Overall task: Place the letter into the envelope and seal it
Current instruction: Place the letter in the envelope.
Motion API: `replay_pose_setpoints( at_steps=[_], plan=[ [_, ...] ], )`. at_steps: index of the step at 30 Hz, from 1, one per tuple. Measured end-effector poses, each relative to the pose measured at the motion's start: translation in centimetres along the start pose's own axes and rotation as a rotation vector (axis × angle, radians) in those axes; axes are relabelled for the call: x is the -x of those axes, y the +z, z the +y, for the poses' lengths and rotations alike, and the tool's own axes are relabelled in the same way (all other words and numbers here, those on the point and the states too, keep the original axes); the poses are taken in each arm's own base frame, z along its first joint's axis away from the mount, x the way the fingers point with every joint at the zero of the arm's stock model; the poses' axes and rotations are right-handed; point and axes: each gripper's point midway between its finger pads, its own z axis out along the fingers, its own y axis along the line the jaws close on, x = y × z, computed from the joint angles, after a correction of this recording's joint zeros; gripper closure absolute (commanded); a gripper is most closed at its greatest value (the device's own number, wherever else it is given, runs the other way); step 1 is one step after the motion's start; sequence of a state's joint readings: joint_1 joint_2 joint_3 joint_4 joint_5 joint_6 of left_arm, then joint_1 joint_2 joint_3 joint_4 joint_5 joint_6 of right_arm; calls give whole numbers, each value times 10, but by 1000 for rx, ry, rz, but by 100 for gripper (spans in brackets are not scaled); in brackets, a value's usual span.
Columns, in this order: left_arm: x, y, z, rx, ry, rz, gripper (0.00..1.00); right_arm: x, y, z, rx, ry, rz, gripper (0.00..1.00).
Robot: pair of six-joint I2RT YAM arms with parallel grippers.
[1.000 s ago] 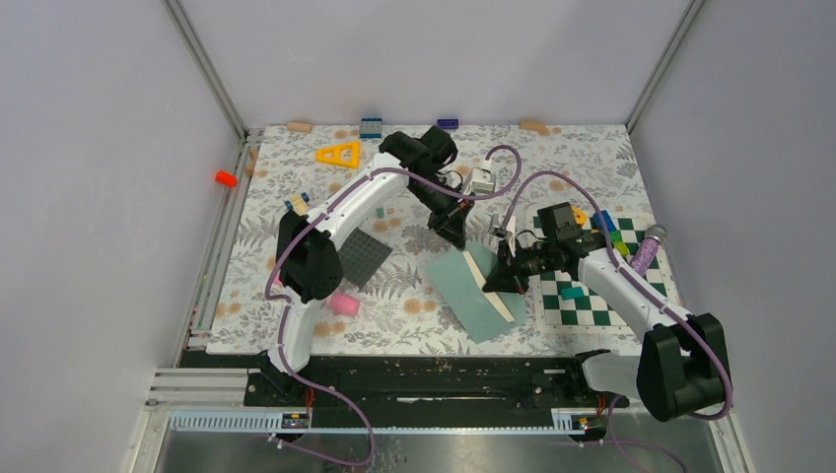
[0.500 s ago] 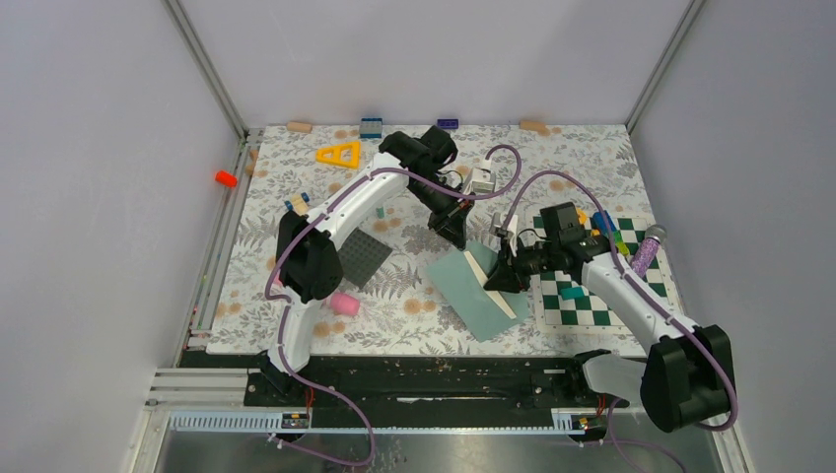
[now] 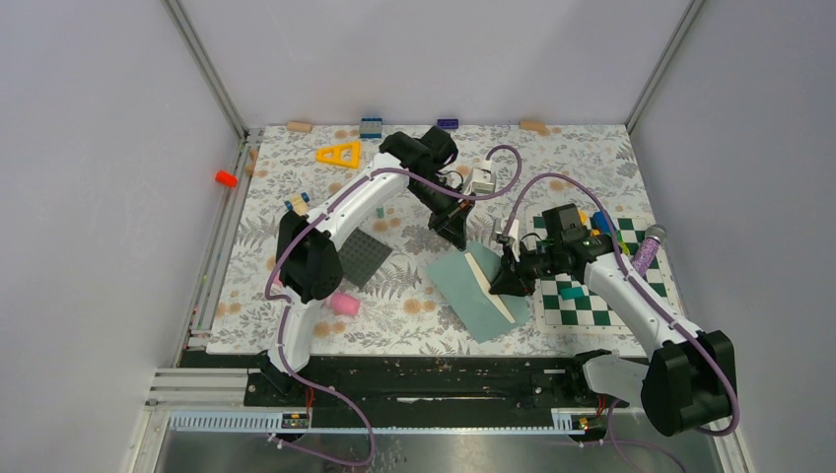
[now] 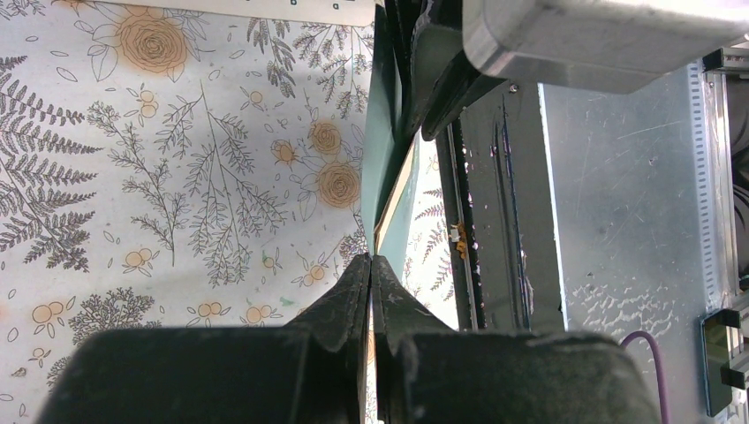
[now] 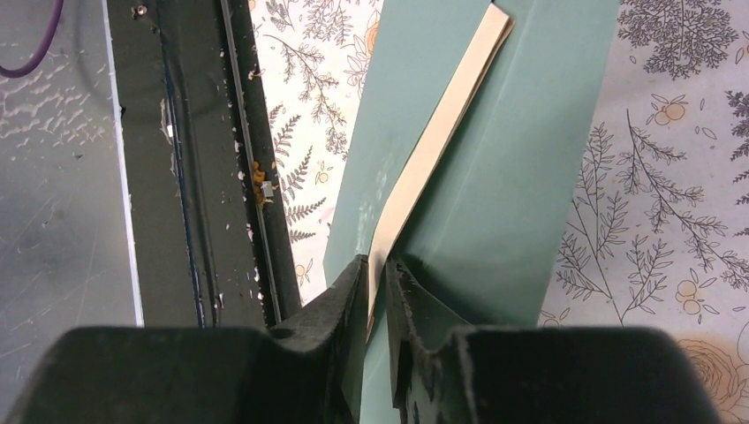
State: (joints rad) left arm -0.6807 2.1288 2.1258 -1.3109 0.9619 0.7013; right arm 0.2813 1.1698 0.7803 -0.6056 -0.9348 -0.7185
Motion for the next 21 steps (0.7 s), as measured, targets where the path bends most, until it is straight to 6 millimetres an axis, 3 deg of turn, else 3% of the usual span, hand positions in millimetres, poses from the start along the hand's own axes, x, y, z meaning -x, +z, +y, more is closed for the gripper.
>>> replay_pose_setpoints(
  at_steps=[10,21],
  plan=[
    [0,0,0,0,0,0,100,-3,3,-3,19,24,18,94],
    [0,0,0,0,0,0,100,-1,6,-3,38,54,8,95]
  ],
)
